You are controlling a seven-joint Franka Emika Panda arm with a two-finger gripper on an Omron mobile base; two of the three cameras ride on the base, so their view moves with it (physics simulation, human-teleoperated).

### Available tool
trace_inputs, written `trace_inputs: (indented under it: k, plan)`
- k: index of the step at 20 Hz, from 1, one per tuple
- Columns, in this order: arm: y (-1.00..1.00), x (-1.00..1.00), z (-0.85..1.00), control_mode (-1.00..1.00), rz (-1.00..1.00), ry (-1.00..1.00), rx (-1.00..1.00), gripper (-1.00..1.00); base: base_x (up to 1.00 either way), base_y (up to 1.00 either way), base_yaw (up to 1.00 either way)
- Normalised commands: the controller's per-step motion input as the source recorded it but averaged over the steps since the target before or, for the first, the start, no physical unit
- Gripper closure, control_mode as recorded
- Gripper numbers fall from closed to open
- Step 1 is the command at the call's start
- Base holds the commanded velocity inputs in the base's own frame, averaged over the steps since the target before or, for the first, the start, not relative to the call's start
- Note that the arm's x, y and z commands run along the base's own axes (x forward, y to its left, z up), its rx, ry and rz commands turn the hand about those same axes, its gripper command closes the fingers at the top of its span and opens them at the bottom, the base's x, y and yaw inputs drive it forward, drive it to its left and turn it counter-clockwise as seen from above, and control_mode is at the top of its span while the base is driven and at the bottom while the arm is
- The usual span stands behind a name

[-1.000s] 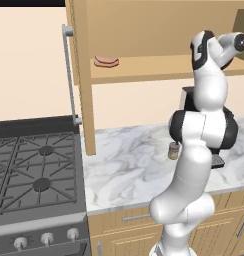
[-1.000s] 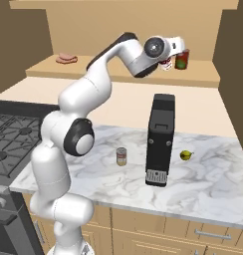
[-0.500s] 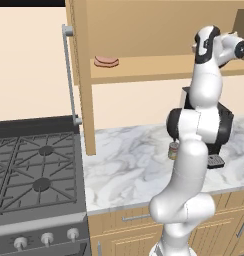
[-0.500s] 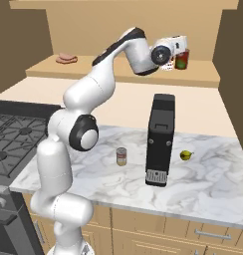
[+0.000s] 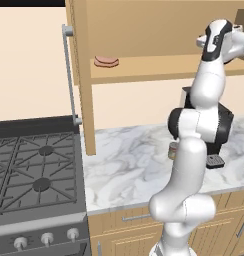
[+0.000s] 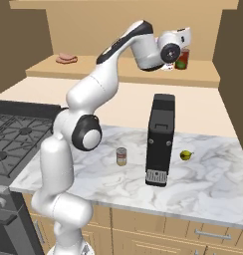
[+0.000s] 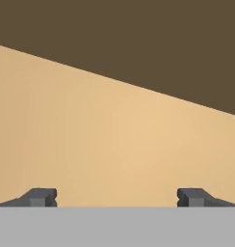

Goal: Pick the cans from the counter and place them in their designated side in the cabinet.

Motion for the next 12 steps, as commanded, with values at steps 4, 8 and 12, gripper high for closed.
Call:
trace_inputs:
  k: [4,8,12]
  plan:
    - [0.36,-0.49,0.05,-1.0,0.1,0.0,-0.02,-1.0,0.0,0.0,0.0]
    - [0.51,-0.67,-0.06,-1.0,0.1,-0.02,-0.07,-1.0,0.0,0.0,0.0]
    - [0.62,-0.69,-0.15,-1.0,0.09,-0.04,-0.08,-1.0,0.0,0.0,0.0]
